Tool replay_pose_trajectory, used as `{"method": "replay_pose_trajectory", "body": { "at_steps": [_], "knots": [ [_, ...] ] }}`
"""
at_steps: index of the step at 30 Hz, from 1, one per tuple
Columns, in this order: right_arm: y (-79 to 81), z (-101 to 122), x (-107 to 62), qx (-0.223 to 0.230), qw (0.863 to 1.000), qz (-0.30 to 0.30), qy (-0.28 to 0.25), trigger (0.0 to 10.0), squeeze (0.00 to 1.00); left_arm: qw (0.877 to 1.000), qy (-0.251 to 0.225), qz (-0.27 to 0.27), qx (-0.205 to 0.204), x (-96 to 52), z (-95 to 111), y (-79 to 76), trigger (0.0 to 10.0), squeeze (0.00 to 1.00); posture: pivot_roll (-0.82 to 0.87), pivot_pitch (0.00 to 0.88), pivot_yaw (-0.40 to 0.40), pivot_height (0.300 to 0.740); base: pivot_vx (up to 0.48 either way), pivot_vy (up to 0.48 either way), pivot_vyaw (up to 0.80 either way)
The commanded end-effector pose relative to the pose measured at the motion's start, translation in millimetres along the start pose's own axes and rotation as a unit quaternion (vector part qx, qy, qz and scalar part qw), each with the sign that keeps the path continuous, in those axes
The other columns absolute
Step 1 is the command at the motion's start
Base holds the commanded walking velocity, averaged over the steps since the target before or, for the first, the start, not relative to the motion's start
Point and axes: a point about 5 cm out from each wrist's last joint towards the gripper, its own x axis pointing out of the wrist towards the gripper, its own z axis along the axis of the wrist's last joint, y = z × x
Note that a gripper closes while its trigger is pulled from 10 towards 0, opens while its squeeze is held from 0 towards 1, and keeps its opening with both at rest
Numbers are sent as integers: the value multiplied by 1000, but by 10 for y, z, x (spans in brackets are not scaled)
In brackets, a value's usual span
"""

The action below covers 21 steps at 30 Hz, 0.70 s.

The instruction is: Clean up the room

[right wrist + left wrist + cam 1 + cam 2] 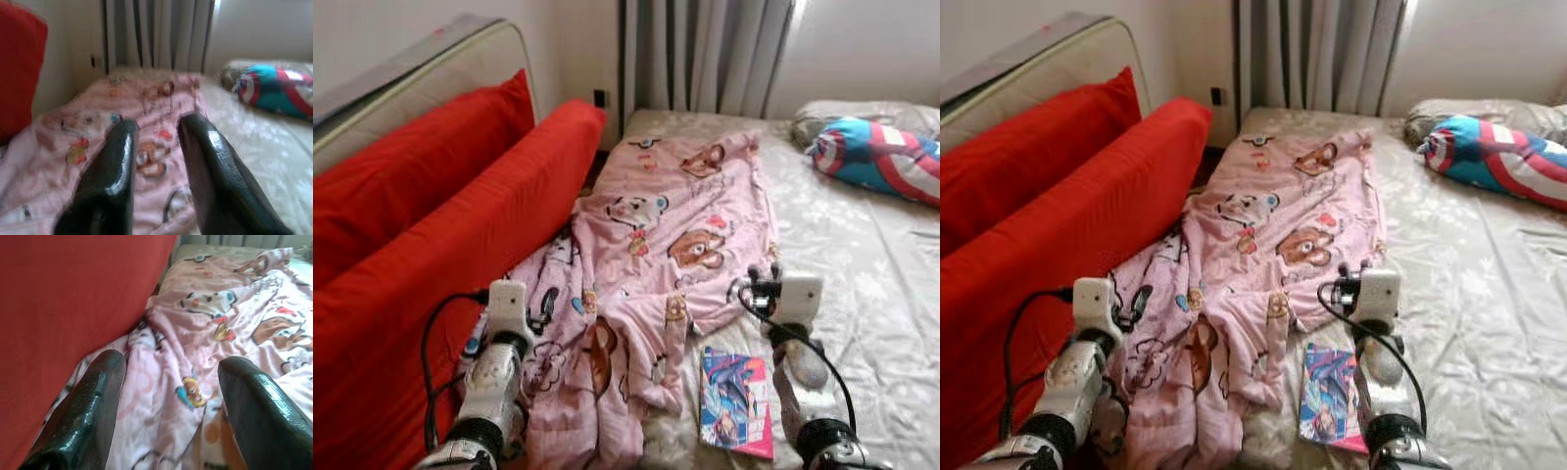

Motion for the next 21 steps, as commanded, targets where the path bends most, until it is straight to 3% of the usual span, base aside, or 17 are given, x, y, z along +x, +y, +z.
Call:
{"method": "replay_pose_trajectory", "body": {
  "at_steps": [1, 12, 21],
  "knots": [
    [22, -107, -74, 7, 1000, -5, 18, 10000, 0, 1000, -18, 0, -3, -20, 32, 41, 10000, 0, -61, 29, -21, 740, 0, 0, 0],
    [-42, -187, -153, 8, 999, -36, 33, 10000, 0, 999, -41, 9, -3, -32, 92, 91, 10000, 0, -67, 27, -20, 740, 0, 0, 0],
    [-79, -142, -55, 7, 997, -54, 50, 10000, 0, 999, -43, 2, -8, 21, 137, 43, 10000, 0, -75, 56, -17, 721, 0, 0, 0]
  ]
}}
